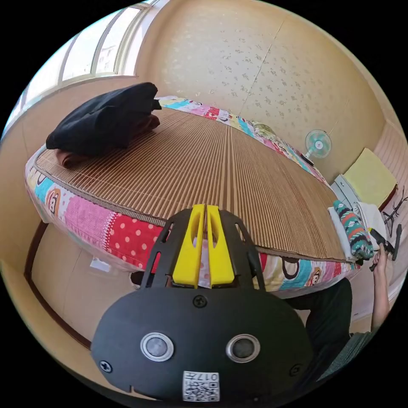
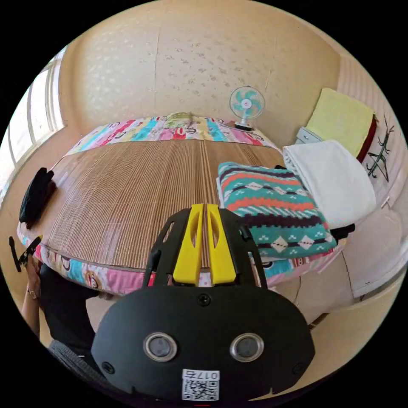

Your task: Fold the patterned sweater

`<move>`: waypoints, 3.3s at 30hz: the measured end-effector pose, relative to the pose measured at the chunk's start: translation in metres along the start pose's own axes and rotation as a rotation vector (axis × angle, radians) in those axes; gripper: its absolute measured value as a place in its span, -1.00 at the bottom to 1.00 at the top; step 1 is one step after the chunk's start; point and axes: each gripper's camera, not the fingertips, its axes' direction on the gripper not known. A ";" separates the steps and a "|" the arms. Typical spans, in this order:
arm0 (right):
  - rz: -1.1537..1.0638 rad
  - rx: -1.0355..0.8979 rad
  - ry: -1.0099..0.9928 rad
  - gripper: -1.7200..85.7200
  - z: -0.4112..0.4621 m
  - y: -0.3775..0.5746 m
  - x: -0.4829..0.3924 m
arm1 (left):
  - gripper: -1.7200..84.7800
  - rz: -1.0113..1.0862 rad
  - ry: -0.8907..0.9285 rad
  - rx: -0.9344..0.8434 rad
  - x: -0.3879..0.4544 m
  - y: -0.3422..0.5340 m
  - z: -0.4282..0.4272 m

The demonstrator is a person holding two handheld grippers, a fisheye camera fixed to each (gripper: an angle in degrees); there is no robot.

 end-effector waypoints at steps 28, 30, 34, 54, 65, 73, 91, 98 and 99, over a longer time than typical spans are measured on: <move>-0.135 -0.173 -0.638 -0.92 -0.028 0.076 -0.096 | -0.98 -0.197 0.067 -0.110 -0.076 -0.048 0.061; -0.316 -0.284 -0.845 -0.93 -0.018 0.107 -0.141 | -0.98 -0.255 0.088 -0.074 -0.080 -0.043 0.065; -0.356 -0.349 -1.104 -0.93 -0.030 0.127 -0.164 | -0.98 -0.262 0.045 -0.053 -0.074 -0.047 0.073; -0.254 -0.238 -0.312 -0.78 0.036 0.025 -0.073 | -0.98 -0.324 0.073 -0.034 -0.092 -0.091 0.118; -0.323 -0.294 -0.368 -0.88 0.009 0.055 -0.044 | -0.86 0.114 0.552 -0.380 0.125 -0.248 0.252; -0.267 -0.345 -0.465 -0.89 0.013 0.049 -0.001 | -0.61 0.395 0.384 -0.708 0.317 -0.351 0.408; -0.222 -0.408 -0.609 -0.88 0.018 0.063 0.115 | -0.77 0.129 0.673 -1.078 0.133 -0.316 0.480; -0.204 -0.298 -1.104 -0.88 -0.020 0.098 0.151 | -0.82 0.072 1.831 -0.703 0.039 -0.212 0.391; -0.225 -0.287 -1.191 -0.88 -0.030 0.102 0.146 | -0.82 0.124 1.862 -0.646 0.037 -0.206 0.376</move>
